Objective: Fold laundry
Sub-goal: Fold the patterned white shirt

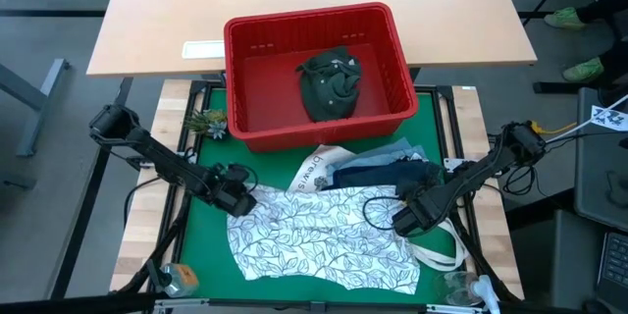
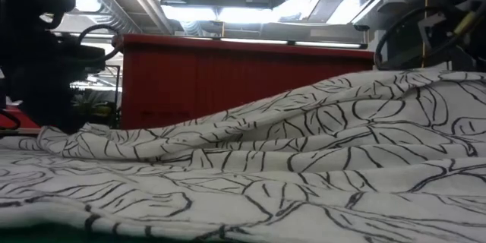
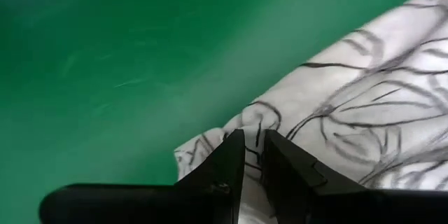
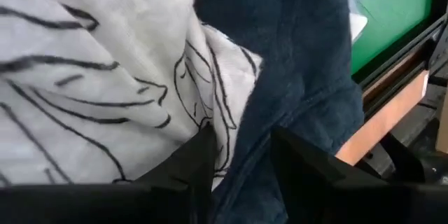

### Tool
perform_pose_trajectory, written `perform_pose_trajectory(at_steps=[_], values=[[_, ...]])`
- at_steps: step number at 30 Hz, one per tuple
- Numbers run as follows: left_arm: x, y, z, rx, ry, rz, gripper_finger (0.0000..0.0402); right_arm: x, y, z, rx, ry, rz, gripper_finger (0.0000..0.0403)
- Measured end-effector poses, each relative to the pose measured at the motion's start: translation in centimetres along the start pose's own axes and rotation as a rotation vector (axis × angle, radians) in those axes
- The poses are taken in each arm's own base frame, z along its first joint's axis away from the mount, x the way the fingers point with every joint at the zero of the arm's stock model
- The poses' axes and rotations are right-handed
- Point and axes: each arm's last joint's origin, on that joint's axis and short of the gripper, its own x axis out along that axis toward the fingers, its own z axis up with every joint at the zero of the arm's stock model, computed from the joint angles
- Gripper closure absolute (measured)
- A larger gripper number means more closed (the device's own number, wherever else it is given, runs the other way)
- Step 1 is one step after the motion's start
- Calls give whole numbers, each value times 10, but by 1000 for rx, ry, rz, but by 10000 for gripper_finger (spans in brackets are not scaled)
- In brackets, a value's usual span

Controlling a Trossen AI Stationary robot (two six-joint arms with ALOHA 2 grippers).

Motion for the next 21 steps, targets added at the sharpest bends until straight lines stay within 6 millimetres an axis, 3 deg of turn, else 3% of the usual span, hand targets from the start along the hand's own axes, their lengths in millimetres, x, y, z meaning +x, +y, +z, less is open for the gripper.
perform_pose_trajectory(at_steps=[11,21], values=[[-1,13,3,-37,14,100,347,-2,-5,-1,-20,-2,-56,262],[-22,18,9,-71,-5,-36,347,-37,-9,5,-6,-8,12,262]])
